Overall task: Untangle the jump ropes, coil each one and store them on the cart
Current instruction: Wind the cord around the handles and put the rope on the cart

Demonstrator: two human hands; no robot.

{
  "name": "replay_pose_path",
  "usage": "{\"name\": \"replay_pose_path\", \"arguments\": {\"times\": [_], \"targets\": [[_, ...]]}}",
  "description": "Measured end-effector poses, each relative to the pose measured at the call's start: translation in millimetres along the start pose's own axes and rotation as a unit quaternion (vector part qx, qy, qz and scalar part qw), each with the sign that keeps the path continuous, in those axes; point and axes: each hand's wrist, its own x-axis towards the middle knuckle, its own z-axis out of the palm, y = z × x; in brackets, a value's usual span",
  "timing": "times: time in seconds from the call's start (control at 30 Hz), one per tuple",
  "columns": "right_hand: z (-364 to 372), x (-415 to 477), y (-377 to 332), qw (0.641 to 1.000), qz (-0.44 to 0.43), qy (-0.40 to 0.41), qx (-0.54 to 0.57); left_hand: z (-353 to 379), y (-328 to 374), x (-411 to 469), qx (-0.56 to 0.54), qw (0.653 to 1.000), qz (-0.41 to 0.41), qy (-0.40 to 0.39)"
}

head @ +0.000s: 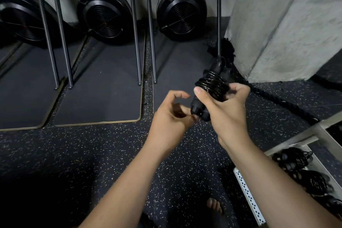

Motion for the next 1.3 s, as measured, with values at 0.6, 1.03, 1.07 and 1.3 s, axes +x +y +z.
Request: {"name": "replay_pose_path", "arguments": {"times": [0.6,1.03,1.07,1.3], "targets": [[-6,15,10,0.979,0.048,-0.175,0.095,-16,8,4,-0.135,0.984,-0.11,-0.02],[1,1,10,0.988,-0.033,-0.12,-0.094,-19,5,8,-0.077,0.984,-0.14,0.076],[1,0,9,0.986,-0.032,-0.12,-0.111,-19,5,8,-0.073,0.984,-0.144,0.076],[3,-11,-4,0.958,-0.048,-0.155,-0.237,-25,-1,11,-0.016,0.98,-0.191,0.056]]}}
